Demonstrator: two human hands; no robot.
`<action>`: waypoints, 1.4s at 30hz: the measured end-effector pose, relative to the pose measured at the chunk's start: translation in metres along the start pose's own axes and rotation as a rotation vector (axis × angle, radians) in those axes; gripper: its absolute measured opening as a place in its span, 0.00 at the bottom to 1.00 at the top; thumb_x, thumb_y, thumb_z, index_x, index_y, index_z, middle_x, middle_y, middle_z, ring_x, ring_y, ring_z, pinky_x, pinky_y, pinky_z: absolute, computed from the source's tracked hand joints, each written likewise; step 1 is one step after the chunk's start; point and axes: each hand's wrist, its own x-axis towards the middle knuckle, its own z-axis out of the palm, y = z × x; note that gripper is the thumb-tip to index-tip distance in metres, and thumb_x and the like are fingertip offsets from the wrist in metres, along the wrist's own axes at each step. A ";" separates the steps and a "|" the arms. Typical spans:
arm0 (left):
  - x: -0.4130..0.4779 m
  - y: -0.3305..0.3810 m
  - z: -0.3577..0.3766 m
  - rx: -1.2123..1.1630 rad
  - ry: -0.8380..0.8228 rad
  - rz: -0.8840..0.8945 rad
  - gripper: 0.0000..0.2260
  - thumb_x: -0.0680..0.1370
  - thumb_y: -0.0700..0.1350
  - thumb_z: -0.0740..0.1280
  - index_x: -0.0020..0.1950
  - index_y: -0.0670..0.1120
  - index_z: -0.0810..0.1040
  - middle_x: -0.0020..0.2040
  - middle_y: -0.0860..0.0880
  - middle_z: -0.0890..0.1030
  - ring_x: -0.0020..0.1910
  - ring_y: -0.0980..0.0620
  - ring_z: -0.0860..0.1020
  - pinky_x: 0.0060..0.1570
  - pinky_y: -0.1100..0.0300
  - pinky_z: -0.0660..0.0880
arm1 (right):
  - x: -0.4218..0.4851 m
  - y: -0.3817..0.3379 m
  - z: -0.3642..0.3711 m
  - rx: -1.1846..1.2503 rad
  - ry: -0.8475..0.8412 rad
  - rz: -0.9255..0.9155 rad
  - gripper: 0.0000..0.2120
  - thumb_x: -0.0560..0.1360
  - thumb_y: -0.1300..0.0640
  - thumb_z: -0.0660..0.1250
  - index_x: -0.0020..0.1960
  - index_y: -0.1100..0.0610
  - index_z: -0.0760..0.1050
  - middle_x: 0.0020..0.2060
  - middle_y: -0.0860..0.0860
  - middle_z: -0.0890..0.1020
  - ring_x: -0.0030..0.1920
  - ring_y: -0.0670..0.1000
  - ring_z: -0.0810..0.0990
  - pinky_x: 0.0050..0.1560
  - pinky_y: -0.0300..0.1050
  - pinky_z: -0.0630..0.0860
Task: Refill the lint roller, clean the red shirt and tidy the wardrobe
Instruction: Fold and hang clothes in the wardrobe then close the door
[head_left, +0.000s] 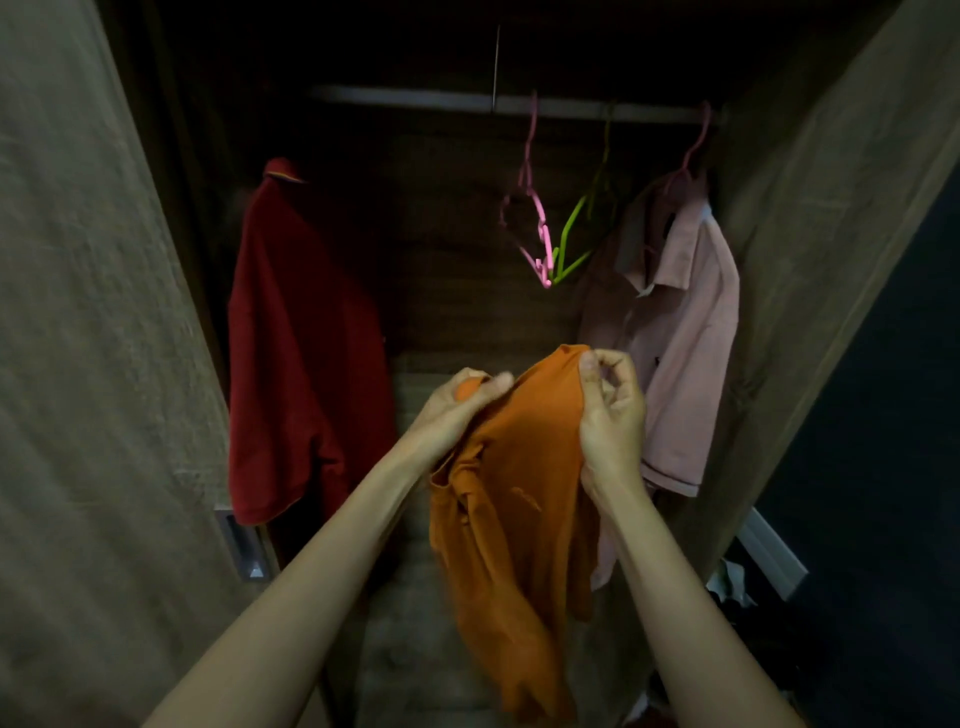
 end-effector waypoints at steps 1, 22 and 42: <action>0.000 -0.002 -0.004 0.064 -0.023 0.037 0.08 0.74 0.54 0.70 0.43 0.52 0.75 0.41 0.51 0.77 0.41 0.54 0.77 0.44 0.59 0.74 | 0.002 -0.002 -0.004 0.004 -0.004 0.005 0.05 0.79 0.52 0.61 0.44 0.48 0.71 0.31 0.47 0.73 0.29 0.43 0.71 0.32 0.40 0.69; -0.012 -0.017 -0.087 0.948 0.310 0.346 0.28 0.75 0.31 0.63 0.72 0.53 0.69 0.77 0.46 0.60 0.73 0.48 0.61 0.70 0.58 0.60 | 0.012 -0.008 -0.034 0.076 0.026 0.018 0.05 0.78 0.52 0.62 0.45 0.52 0.73 0.27 0.44 0.76 0.28 0.42 0.72 0.31 0.38 0.71; -0.008 0.036 -0.106 0.155 0.039 0.186 0.34 0.74 0.25 0.57 0.78 0.48 0.59 0.76 0.55 0.62 0.70 0.60 0.68 0.68 0.59 0.69 | 0.035 -0.014 0.017 -0.013 -0.145 -0.105 0.09 0.81 0.55 0.57 0.55 0.49 0.76 0.53 0.47 0.81 0.53 0.46 0.80 0.53 0.38 0.74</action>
